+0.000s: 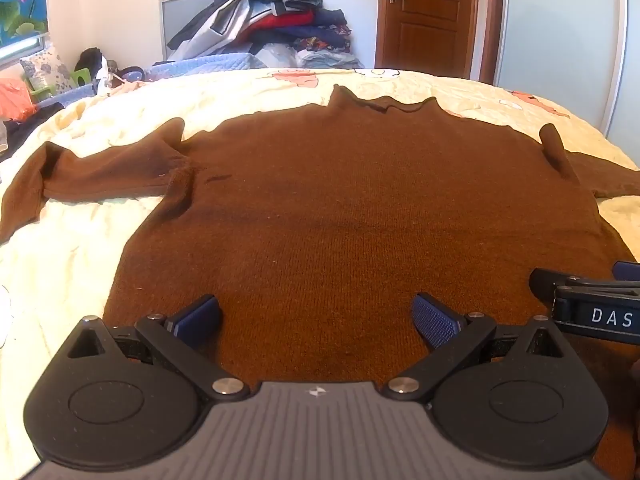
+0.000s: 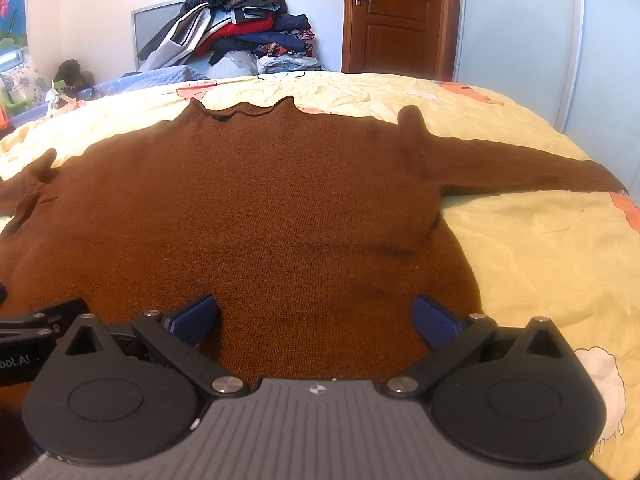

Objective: Fold small clothes

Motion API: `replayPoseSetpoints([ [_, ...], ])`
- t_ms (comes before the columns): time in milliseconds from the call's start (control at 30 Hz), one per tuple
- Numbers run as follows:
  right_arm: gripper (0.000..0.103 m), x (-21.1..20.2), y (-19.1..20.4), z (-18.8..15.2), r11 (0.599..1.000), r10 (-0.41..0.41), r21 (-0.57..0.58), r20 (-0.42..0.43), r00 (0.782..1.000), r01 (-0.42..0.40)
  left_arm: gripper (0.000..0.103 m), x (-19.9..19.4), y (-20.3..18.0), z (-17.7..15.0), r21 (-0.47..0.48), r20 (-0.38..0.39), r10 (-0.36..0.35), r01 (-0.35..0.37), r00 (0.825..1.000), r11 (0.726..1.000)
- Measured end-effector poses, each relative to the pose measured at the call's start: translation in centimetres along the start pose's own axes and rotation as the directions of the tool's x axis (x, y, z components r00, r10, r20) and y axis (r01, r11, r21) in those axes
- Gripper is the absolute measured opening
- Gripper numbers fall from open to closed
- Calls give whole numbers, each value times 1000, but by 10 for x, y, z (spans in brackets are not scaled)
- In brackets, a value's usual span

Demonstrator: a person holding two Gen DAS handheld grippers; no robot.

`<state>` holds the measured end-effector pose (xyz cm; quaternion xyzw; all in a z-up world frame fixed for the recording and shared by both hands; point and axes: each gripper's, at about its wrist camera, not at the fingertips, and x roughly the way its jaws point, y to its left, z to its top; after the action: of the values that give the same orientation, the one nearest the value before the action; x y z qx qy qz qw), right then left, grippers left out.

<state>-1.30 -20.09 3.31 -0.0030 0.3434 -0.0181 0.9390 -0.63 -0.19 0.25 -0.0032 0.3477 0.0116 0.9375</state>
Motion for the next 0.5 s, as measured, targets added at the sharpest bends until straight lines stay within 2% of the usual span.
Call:
replayPoseSetpoints([
  [500, 103, -2, 2, -2, 1000, -5, -2, 1, 1000, 5, 103, 2, -2, 0, -5, 4, 9, -9, 1000, 1000],
])
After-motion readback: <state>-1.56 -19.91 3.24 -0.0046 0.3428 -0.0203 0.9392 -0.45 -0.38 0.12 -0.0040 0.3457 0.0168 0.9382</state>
